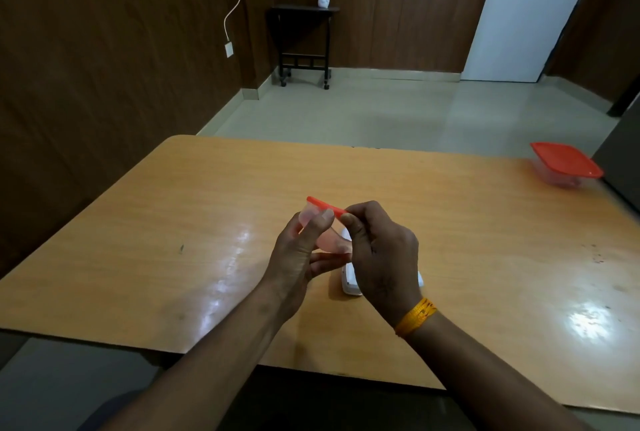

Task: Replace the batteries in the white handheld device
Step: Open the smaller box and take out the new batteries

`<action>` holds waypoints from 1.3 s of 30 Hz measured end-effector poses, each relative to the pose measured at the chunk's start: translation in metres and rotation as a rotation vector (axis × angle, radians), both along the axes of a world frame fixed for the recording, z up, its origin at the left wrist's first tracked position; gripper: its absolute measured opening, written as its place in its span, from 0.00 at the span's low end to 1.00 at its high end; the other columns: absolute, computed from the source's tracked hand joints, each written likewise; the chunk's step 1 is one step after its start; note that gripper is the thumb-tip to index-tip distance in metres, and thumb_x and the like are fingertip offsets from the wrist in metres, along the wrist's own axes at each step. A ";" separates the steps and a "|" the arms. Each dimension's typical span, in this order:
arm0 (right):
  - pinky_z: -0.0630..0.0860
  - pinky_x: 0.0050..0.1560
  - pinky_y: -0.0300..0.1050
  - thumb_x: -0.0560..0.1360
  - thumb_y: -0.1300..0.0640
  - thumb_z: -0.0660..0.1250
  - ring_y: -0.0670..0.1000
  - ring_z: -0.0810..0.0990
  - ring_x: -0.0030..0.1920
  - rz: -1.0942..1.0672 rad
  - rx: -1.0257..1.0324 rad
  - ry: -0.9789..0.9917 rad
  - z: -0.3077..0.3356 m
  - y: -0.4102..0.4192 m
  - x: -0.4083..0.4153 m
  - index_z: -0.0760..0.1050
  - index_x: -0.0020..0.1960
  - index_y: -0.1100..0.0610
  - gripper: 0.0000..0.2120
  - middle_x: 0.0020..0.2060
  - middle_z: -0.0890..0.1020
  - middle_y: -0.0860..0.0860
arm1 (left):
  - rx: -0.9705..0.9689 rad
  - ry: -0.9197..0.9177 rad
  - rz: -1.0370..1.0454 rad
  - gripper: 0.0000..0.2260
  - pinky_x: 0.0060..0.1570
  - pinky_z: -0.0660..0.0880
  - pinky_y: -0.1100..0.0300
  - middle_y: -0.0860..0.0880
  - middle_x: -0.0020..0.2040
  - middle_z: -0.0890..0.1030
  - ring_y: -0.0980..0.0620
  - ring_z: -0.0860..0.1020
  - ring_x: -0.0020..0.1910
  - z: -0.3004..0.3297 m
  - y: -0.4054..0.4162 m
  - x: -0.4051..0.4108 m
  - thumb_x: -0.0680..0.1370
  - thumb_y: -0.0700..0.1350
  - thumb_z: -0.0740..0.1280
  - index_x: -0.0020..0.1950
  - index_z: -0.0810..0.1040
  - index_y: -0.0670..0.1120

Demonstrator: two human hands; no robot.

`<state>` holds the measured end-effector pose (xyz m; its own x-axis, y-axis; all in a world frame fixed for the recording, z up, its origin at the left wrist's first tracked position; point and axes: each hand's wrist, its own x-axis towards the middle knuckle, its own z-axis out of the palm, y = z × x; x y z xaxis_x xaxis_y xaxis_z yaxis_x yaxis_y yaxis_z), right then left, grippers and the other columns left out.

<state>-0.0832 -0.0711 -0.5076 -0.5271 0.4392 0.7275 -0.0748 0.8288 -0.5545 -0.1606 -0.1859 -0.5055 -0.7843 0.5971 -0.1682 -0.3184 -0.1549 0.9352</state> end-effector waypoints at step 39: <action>0.81 0.31 0.47 0.81 0.61 0.70 0.54 0.82 0.33 -0.054 0.169 -0.200 -0.047 -0.015 -0.017 0.78 0.53 0.58 0.02 0.39 0.85 0.54 | -0.313 -0.082 0.013 0.31 0.49 0.85 0.49 0.38 0.49 0.89 0.40 0.88 0.48 -0.009 -0.016 -0.037 0.74 0.65 0.73 0.53 0.87 0.35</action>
